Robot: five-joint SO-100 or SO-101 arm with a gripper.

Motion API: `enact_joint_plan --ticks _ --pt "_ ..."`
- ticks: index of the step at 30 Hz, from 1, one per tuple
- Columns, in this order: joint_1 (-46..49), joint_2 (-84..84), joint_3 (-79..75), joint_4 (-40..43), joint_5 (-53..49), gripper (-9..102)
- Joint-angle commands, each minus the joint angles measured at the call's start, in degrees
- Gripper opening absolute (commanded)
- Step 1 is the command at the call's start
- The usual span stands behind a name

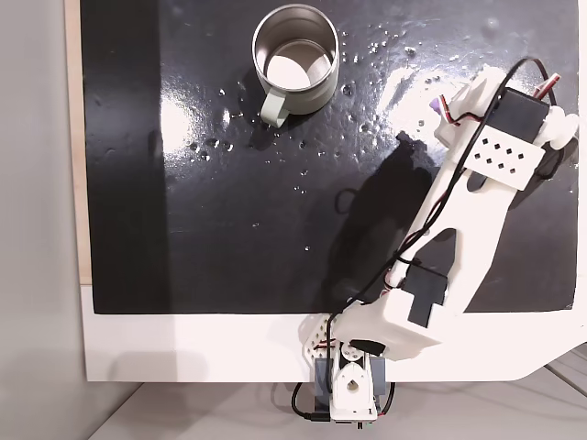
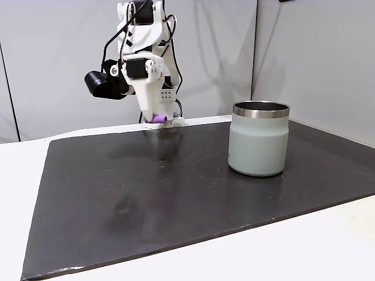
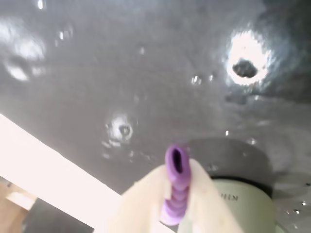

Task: Grasp a pengrip and put it in the cup.

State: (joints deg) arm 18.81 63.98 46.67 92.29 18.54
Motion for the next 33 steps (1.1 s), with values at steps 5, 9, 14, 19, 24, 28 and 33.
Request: enact_joint_plan --ticks 5,9,14,19,24,28,33 --pt "-7.2 -1.6 -23.6 9.1 0.4 0" --pt "-10.4 -1.2 -25.8 8.3 -0.3 0" --pt "-13.7 -4.8 -31.6 7.4 -1.1 0" --pt "-15.9 -10.7 -39.0 5.7 -1.5 0" --pt "-19.2 -16.1 -46.4 4.5 -1.8 0" --pt "-22.1 -19.5 -51.2 4.2 -1.9 0" --pt "-25.4 -20.9 -54.9 3.3 -2.0 0"
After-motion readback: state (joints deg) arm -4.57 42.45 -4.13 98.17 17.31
